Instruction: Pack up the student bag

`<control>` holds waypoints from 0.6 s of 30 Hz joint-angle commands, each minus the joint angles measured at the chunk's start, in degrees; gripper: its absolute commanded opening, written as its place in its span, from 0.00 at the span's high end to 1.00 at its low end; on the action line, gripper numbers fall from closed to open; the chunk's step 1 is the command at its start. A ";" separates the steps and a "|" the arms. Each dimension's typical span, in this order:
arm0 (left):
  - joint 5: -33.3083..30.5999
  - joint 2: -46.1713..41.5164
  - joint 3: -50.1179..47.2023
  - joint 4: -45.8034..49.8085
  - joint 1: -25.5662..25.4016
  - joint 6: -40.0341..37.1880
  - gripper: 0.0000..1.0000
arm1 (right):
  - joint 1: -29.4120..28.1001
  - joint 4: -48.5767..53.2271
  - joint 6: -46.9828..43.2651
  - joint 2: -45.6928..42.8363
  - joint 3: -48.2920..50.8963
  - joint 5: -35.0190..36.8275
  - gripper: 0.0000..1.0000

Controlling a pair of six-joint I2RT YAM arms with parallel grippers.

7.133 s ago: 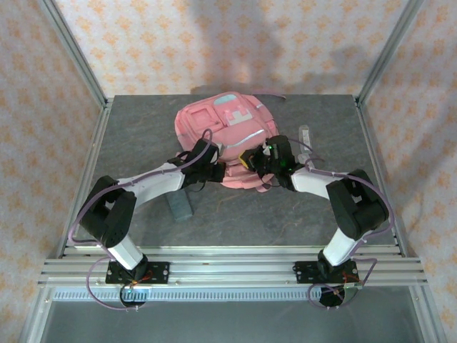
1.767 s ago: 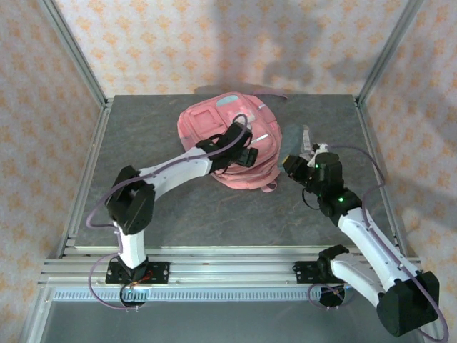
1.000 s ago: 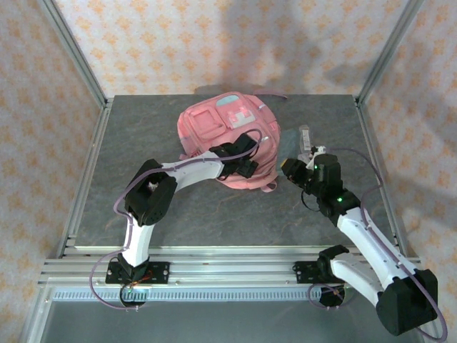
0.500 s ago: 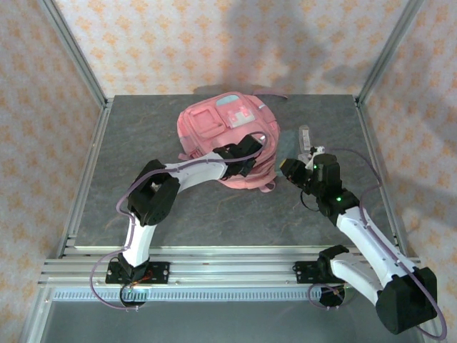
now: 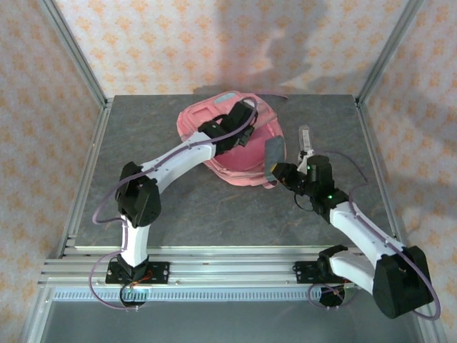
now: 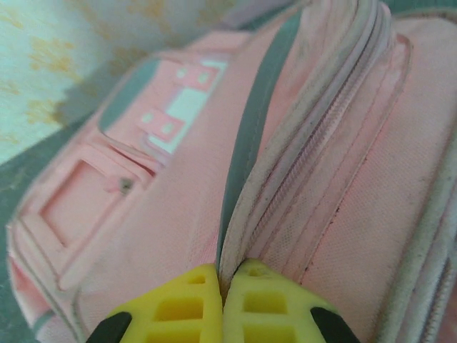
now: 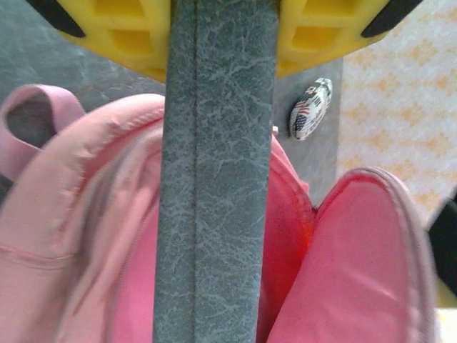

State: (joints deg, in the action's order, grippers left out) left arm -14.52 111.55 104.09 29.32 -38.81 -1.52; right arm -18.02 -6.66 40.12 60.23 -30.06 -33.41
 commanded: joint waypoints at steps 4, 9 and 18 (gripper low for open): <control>-3.45 -4.19 6.96 -0.99 0.57 0.11 1.00 | -3.71 -15.54 1.75 9.45 -4.84 -6.77 0.84; -2.76 -4.59 8.67 -1.76 0.66 0.46 1.00 | -5.24 -21.29 3.48 20.81 -11.16 -10.18 0.84; -2.08 -5.17 9.41 -0.90 0.66 0.81 1.00 | -7.78 -21.36 6.97 46.44 -32.65 -21.11 0.82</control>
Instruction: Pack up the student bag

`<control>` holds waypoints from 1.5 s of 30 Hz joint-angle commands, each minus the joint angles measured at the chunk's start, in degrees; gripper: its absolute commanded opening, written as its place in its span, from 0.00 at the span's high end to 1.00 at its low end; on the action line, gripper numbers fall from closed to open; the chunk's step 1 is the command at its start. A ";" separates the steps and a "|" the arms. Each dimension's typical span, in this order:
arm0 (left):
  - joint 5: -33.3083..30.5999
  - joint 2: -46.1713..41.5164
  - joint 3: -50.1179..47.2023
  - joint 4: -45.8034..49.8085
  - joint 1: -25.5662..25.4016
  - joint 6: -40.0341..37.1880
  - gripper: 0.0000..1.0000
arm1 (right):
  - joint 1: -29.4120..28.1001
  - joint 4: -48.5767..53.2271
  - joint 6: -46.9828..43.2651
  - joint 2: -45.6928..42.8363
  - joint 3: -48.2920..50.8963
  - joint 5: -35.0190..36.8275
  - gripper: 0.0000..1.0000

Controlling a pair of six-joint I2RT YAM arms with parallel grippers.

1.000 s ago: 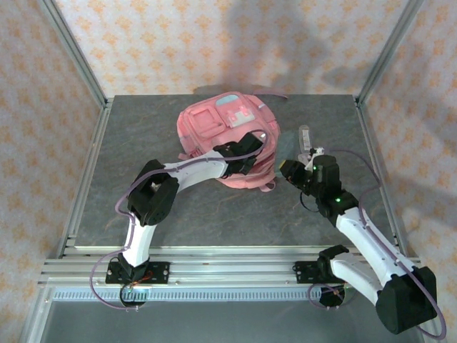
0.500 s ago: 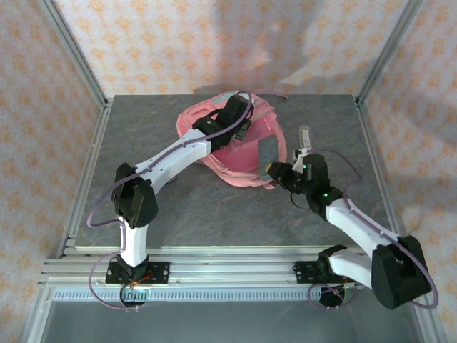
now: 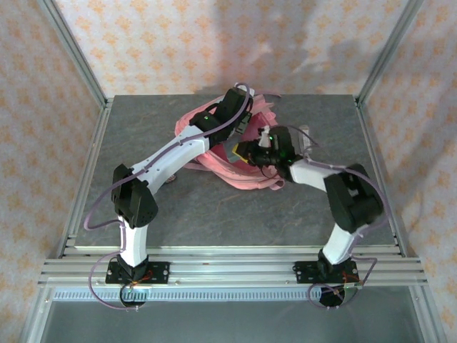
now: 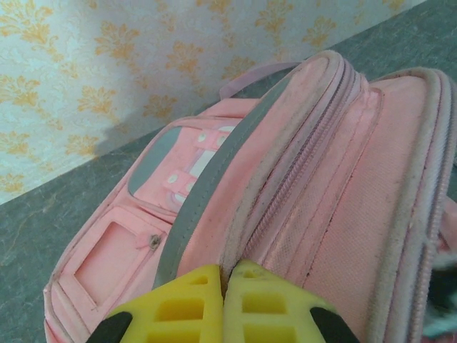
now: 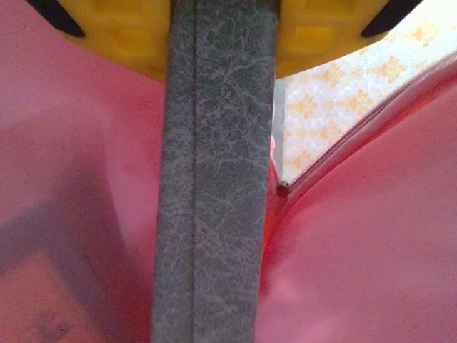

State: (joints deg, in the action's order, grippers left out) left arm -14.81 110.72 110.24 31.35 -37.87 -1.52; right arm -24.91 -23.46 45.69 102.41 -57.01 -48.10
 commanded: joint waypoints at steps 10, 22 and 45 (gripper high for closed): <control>0.06 -4.85 2.08 -3.05 -0.27 2.18 1.00 | -0.96 15.08 1.14 18.46 -23.04 -3.40 0.45; 1.42 -6.48 -1.79 -4.80 -0.28 3.62 1.00 | 1.65 11.16 4.64 7.96 -8.96 4.94 0.53; 4.33 -5.01 -5.18 -5.96 -0.20 9.43 1.00 | -0.57 -0.38 6.07 3.37 -1.11 7.34 0.52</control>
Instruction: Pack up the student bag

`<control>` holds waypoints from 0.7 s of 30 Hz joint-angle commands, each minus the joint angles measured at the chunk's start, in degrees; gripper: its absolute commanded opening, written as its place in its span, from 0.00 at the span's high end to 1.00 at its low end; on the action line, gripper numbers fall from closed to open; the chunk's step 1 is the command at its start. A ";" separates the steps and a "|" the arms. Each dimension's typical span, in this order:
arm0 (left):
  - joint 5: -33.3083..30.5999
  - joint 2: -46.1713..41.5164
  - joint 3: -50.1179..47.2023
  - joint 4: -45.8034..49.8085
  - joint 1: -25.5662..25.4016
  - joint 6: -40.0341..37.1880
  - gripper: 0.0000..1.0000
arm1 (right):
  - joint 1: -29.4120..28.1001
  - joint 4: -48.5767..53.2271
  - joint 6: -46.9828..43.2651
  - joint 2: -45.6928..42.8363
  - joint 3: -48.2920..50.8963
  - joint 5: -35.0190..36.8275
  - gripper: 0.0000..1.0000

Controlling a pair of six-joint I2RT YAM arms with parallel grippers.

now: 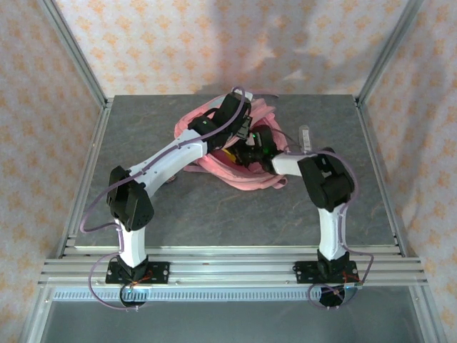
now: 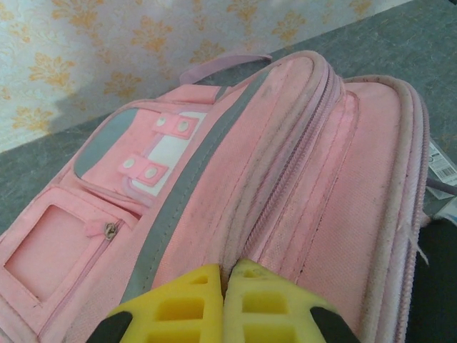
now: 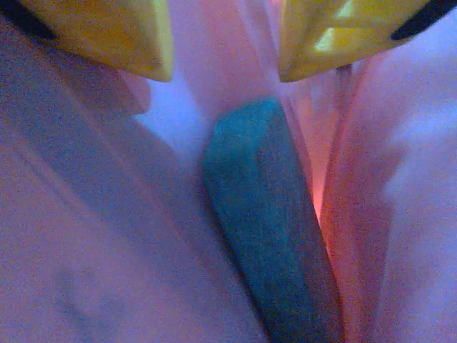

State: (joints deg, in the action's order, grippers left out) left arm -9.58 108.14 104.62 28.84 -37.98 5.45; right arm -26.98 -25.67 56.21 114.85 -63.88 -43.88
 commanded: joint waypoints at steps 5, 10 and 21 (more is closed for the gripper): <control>-0.37 -2.90 -1.76 -4.58 -0.12 5.68 0.82 | 2.46 13.74 -14.02 -26.21 17.21 12.13 0.42; -2.29 -7.10 -6.81 -3.88 -0.08 11.26 0.34 | 2.46 21.27 -18.43 -42.48 24.24 18.78 0.31; 0.59 -34.56 -43.41 -6.10 9.11 39.04 0.09 | -0.81 23.51 -25.44 -56.53 25.67 19.88 0.17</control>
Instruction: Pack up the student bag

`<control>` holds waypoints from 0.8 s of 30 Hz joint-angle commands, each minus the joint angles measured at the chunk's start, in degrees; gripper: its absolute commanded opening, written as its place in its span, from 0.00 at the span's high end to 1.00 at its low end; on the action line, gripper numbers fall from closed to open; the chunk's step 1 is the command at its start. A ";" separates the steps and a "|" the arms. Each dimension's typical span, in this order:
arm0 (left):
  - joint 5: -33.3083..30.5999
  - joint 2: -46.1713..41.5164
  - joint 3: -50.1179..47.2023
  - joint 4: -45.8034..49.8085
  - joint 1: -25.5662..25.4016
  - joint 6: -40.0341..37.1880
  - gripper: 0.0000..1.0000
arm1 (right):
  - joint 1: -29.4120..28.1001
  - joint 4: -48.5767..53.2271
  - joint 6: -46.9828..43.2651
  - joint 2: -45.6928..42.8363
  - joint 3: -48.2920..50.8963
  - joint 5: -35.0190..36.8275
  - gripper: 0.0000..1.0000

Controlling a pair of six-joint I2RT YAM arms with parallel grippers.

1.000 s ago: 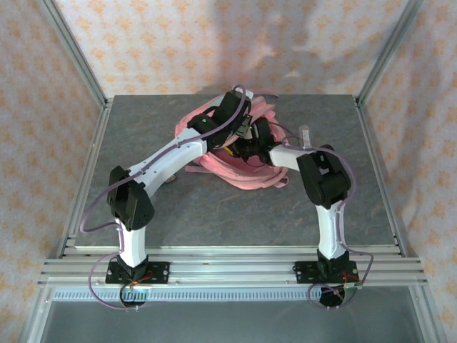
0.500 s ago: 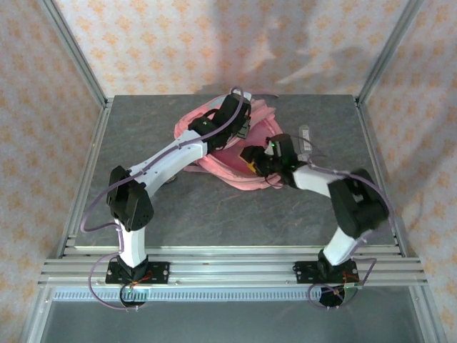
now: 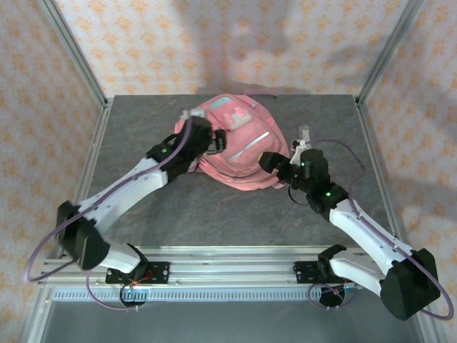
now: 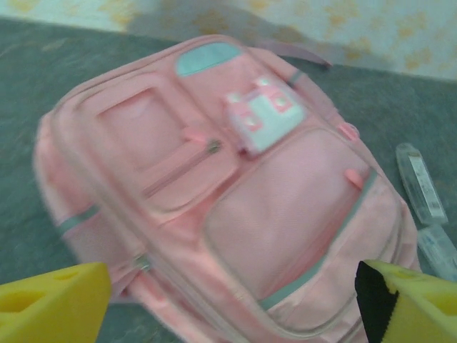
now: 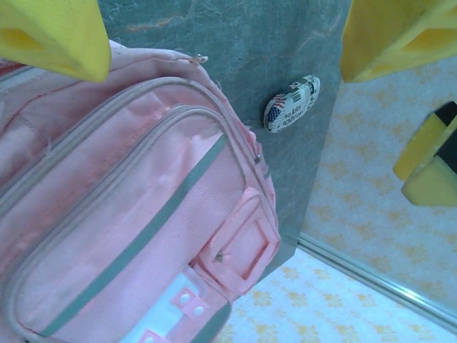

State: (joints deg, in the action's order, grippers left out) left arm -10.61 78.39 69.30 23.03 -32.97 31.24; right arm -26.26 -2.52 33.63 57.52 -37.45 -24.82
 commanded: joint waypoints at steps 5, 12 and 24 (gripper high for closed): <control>6.86 -16.33 -24.07 -2.14 12.55 28.55 0.01 | -5.56 -3.55 -2.50 4.77 -2.91 0.06 0.17; 7.25 -10.26 -22.16 9.09 22.38 39.56 0.01 | -8.97 -6.01 -1.36 8.01 -3.89 1.12 0.17; 12.39 3.88 -18.41 4.43 30.98 48.31 0.01 | -9.37 -5.84 -0.05 5.42 -1.57 3.13 0.18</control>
State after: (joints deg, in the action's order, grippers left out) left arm 1.10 81.89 50.19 29.65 -3.29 75.44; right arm -35.22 -7.33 33.39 64.95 -39.42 -23.92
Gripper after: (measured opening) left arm 0.994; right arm 0.819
